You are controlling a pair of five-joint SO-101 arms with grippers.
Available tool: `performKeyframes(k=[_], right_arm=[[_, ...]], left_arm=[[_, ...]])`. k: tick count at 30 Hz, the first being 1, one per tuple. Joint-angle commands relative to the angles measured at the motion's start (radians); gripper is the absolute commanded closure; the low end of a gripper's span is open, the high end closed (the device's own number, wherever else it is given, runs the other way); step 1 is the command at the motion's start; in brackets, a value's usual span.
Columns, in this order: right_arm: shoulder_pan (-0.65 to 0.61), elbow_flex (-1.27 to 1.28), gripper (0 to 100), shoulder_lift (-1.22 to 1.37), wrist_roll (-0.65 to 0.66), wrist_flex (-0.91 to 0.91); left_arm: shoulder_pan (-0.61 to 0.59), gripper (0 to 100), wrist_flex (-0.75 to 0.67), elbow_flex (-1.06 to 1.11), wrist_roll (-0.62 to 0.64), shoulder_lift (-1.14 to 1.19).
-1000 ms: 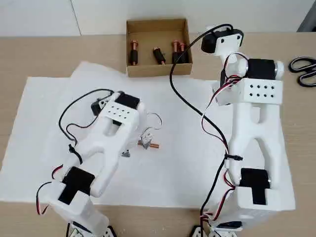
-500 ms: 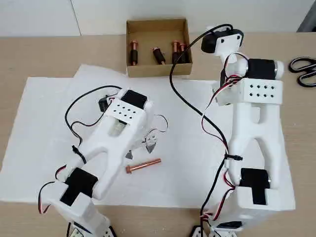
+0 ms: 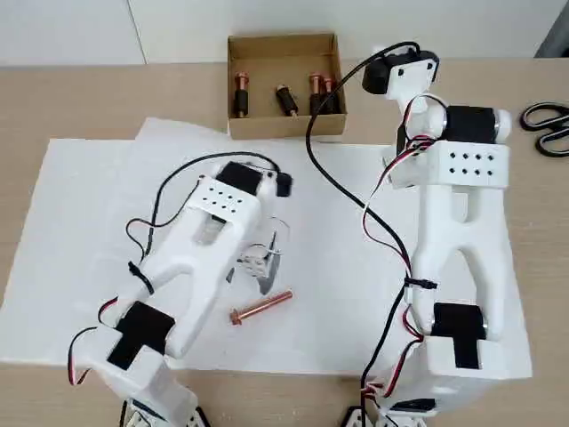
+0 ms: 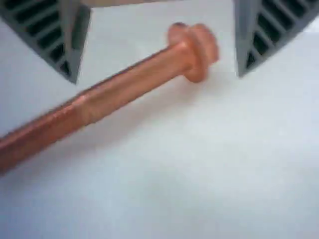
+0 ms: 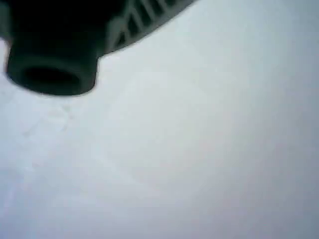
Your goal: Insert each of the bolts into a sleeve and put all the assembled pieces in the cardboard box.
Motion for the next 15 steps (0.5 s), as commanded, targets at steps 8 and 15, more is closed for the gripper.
performKeyframes(k=[8, 15], right_arm=[[0.01, -0.049, 99.5, -0.002, -0.009, -0.028], [0.012, -0.049, 99.5, -0.002, -0.009, -0.028]], left_arm=[[0.089, 80, 0.028, 0.07, -0.439, -0.015], [0.172, 80, 0.025, 0.081, -0.44, -0.008]])
